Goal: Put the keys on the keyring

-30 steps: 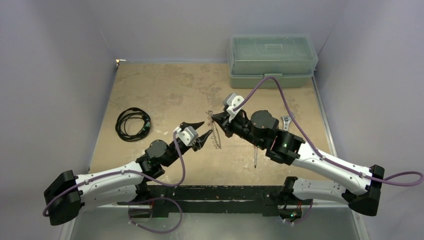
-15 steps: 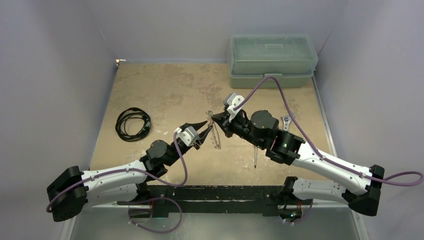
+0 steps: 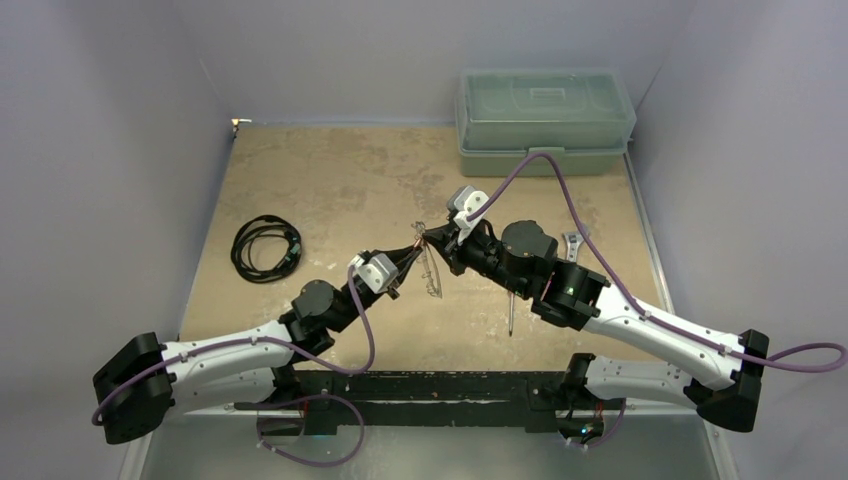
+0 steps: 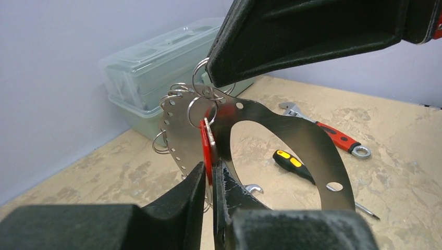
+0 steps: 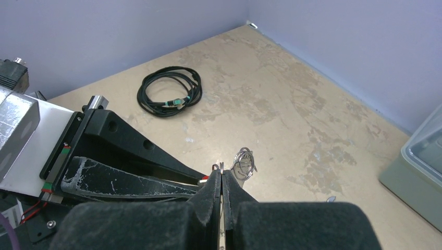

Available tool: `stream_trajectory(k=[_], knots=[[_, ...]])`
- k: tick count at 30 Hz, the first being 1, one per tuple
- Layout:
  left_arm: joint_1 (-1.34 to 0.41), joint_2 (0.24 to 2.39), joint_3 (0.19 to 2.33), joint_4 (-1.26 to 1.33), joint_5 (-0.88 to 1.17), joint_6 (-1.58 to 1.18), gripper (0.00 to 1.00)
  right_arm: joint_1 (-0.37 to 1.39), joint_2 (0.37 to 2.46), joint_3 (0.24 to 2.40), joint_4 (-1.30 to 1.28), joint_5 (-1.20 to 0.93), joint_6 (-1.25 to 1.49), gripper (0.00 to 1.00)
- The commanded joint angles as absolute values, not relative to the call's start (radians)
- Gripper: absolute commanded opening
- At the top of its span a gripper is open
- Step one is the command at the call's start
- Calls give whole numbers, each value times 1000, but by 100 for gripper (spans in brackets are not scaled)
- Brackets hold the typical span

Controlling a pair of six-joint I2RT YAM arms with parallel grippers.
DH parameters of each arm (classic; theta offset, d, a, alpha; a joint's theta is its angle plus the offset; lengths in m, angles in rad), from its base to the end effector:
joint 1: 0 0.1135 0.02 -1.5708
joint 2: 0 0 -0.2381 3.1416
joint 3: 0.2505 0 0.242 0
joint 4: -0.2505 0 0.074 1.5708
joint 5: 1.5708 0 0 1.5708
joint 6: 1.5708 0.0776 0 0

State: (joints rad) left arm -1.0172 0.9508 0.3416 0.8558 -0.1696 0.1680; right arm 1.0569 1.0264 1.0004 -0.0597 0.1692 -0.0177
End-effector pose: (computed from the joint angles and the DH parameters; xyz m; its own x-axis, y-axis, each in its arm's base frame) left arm 0.1448 -0.2093 0.2591 0.2523 -0.0948 -0.9630 0.7203 0.6829 0.1215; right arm 0.1503 0.2396 0.3582 -0.0283 -0.0857 -0.9959 -0.7765 0.6292 -0.0320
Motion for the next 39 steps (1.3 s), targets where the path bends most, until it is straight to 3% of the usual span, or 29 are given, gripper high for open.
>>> stream_trajectory(k=[1, 6, 10, 13, 39], knots=[[-1023, 934, 351, 868, -178, 180, 8, 1052, 1002, 1012, -26, 173, -7, 0], [-1025, 927, 350, 856, -197, 180, 8, 1052, 1000, 1008, -32, 176, -6, 0], [-1026, 940, 352, 863, -213, 175, 24, 1052, 1002, 1008, -31, 174, -6, 0], [-1029, 954, 357, 868, -213, 172, 28, 1052, 1003, 1008, -30, 171, 21, 0], [-1048, 989, 386, 901, -225, 168, 20, 1052, 1006, 985, -42, 173, 32, 0]])
